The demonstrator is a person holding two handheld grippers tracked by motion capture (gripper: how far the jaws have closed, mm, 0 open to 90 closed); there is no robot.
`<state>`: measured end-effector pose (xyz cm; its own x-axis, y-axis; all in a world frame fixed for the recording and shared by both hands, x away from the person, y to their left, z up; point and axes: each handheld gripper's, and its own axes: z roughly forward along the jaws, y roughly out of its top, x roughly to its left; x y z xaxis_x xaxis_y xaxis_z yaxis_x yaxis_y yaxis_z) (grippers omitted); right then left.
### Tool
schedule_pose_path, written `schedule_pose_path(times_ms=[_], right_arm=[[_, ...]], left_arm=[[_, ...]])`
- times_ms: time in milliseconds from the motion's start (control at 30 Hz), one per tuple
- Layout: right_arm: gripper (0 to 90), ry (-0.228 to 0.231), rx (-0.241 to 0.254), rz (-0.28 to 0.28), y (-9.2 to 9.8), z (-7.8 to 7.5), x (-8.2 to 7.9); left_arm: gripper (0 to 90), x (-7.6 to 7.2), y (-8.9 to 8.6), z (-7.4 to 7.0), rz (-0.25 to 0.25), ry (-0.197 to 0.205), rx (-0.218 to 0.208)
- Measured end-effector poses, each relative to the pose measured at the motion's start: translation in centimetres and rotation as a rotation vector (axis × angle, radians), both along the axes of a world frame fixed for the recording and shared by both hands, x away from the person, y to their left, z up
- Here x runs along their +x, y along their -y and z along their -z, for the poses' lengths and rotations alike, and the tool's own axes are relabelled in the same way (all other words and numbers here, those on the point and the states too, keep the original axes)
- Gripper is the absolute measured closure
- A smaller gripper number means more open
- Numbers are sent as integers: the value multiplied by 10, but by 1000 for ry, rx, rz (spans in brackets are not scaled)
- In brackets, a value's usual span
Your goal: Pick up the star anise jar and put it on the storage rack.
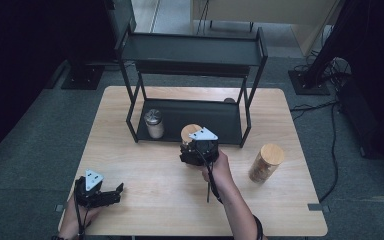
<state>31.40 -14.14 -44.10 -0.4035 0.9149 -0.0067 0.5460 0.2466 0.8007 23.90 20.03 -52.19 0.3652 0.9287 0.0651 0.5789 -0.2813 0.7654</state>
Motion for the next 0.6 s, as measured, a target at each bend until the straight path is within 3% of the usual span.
schedule_pose_path(times_ms=[600], right_arm=[[251,-3,-16,3,-11,-8,22]], left_arm=[[6,0,0,0,5,1,0]])
